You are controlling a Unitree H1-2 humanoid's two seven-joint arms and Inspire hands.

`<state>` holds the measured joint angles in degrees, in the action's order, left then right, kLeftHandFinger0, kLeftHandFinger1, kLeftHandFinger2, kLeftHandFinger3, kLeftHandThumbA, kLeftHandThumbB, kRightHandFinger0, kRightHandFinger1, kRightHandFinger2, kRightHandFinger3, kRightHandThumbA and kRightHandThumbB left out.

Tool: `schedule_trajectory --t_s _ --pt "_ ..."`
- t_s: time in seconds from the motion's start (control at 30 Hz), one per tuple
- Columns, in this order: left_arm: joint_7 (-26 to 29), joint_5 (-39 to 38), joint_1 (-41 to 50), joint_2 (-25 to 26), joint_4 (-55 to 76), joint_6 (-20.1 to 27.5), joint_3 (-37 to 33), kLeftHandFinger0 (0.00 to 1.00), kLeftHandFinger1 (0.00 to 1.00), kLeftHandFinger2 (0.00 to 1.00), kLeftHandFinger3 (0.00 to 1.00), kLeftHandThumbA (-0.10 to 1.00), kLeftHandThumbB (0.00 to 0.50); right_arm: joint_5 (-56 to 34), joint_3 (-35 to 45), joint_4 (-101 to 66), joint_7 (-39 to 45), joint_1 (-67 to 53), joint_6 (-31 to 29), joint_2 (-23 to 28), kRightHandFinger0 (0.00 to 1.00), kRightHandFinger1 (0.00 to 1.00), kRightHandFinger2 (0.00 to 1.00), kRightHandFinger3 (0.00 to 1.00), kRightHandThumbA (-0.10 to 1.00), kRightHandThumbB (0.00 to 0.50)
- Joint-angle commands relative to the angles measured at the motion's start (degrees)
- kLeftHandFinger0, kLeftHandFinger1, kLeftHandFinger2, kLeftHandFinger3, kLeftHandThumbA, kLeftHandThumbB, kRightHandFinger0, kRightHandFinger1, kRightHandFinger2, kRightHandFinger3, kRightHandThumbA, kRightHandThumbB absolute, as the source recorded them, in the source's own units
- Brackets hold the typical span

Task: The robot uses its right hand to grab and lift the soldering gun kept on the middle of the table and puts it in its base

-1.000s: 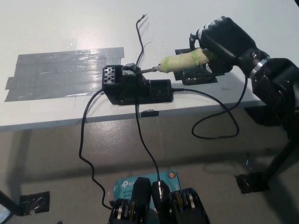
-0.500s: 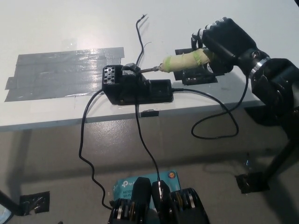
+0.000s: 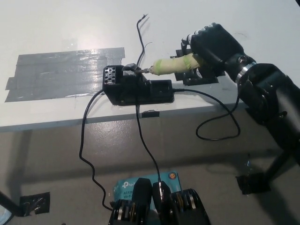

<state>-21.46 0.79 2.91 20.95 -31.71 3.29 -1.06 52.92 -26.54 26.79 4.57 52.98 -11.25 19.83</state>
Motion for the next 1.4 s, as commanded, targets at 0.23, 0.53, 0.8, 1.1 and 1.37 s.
schedule_trajectory --t_s 0.23,0.53,0.8,1.1,1.37 --pt "0.60 0.17 -0.51 0.58 0.84 1.26 -0.39 0.00 0.02 0.30 0.60 1.00 0.500 3.14 -1.98 3.37 -3.96 2.89 1.92 -0.96 0.00 0.00 0.31 0.05 -0.10 0.062" --pt "0.44 -0.15 -0.41 0.38 1.92 -0.10 -0.53 0.00 0.00 0.29 0.61 1.00 0.500 3.91 -3.30 8.55 -8.40 6.70 0.97 -2.63 0.00 0.00 0.41 0.00 -0.10 0.121" --pt "0.97 0.69 -0.80 0.11 2.50 -0.63 -1.21 0.00 0.00 0.28 0.60 1.00 0.500 3.28 -3.75 12.25 -9.82 10.74 0.86 -4.85 0.00 0.00 0.38 0.11 -0.10 0.137" --pt "-0.40 -0.78 -2.15 -0.04 1.56 -1.75 -1.03 0.00 0.00 0.23 0.59 1.00 0.500 5.42 -6.52 14.42 -11.51 14.83 0.32 -5.78 0.00 0.01 0.40 0.38 -0.10 0.011" --pt "0.30 0.03 -2.23 -0.42 4.26 -4.27 -1.59 0.00 0.00 0.26 0.60 1.00 0.500 6.14 -8.11 12.95 -12.56 11.84 -0.34 -4.66 0.00 0.00 0.37 0.40 -0.10 0.004"
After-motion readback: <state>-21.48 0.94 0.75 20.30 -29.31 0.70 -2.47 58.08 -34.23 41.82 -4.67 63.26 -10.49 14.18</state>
